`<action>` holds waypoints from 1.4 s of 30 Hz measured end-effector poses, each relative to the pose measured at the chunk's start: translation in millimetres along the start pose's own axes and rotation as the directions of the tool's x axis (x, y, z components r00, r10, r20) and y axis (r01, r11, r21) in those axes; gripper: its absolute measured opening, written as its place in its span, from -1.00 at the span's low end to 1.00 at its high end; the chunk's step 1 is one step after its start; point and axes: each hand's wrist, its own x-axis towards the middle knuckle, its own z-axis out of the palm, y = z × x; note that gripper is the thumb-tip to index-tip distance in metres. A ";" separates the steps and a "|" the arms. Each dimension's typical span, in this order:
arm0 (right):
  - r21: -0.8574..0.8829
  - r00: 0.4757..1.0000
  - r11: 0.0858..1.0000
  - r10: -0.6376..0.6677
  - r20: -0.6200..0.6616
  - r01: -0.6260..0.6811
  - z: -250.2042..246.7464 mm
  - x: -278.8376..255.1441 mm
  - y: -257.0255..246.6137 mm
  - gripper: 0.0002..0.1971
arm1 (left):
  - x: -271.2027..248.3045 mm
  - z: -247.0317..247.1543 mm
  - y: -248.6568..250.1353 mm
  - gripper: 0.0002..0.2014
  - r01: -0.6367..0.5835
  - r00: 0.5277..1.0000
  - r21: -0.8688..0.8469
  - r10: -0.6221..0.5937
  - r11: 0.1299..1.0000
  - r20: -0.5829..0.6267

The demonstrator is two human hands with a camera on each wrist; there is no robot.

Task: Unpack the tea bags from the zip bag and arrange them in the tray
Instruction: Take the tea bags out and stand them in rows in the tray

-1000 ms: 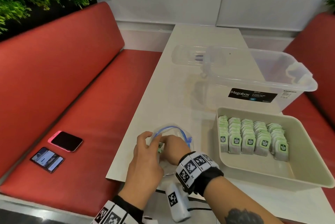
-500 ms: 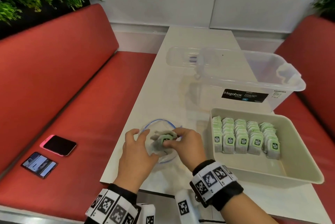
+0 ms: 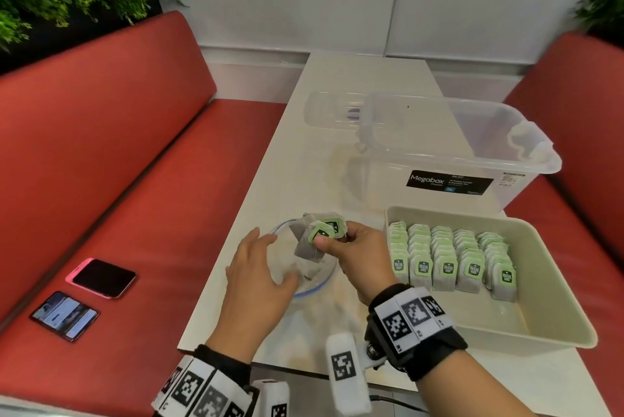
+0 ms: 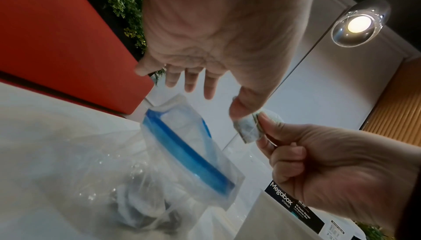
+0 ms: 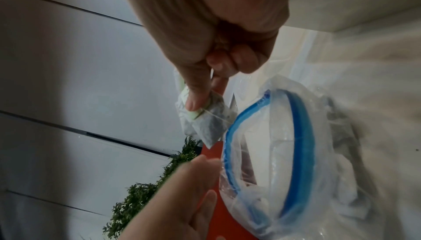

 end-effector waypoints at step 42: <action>-0.805 0.904 0.443 -0.032 0.426 0.395 -90.9 10.5 -101.8 -0.84 | 1.2 38.1 80.7 -0.69 0.318 0.855 -0.762 0.178 0.564 0.488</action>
